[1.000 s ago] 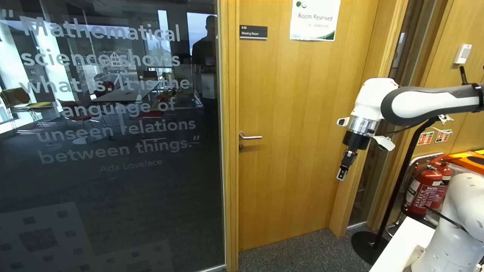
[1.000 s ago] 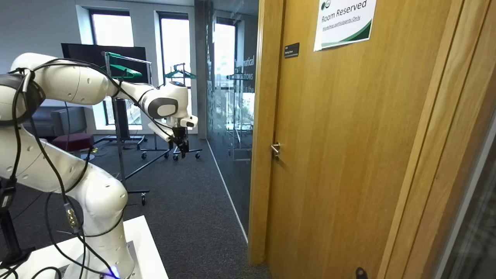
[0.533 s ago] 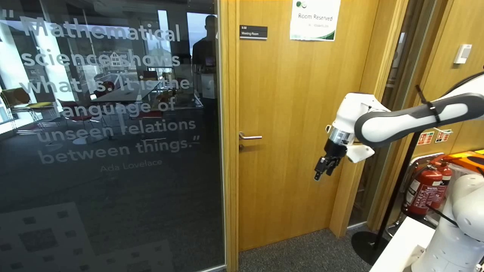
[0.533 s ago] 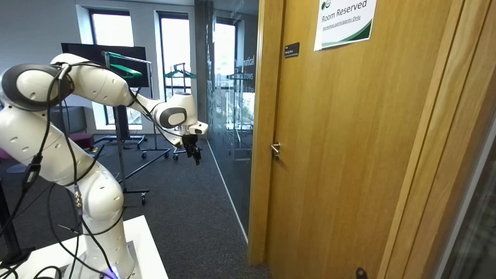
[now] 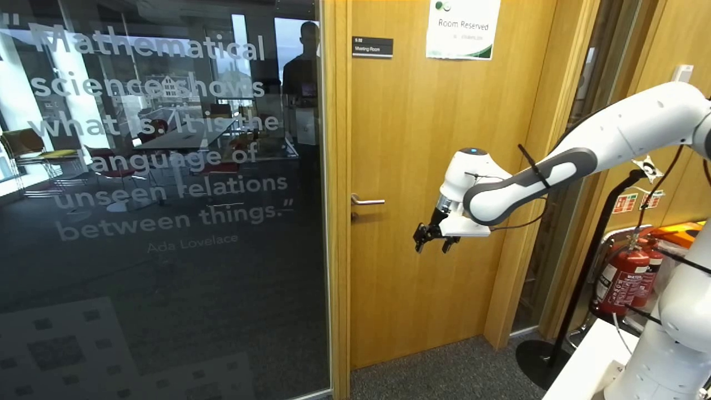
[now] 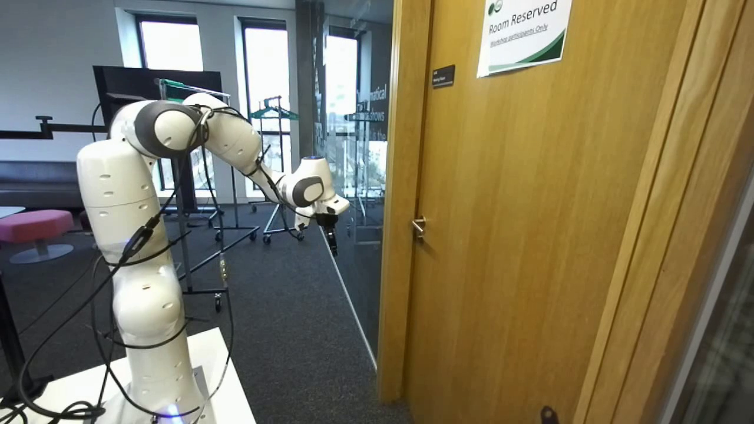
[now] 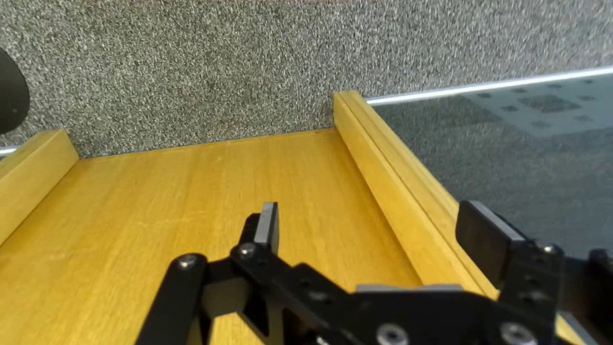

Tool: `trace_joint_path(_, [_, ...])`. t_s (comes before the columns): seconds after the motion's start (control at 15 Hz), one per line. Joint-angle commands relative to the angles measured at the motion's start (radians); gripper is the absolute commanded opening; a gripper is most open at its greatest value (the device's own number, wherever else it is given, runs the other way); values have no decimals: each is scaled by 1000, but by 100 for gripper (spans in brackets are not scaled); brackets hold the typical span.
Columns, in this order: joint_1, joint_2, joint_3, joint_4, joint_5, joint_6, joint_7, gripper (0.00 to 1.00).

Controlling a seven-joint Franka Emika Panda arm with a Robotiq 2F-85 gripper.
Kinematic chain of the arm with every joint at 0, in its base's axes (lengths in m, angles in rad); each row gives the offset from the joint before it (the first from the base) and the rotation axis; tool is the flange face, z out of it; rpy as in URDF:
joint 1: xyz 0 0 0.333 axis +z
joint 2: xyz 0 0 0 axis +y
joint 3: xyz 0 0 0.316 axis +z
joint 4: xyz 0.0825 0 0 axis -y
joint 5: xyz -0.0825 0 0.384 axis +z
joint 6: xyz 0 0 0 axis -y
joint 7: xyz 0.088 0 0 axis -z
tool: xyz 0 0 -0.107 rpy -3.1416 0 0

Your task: Push the door handle down and open the door

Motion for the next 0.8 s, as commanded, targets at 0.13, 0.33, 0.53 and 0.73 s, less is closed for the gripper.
trace_joint_path(0.13, [40, 87, -91, 108, -30, -4, 146, 100])
trace_joint_path(0.33, [40, 122, -118, 151, -28, -5, 183, 100])
trace_joint_path(0.53, [45, 124, -118, 153, -28, -5, 196, 100])
trace_joint_path(0.73, [46, 151, -125, 170, -28, 5, 221, 100])
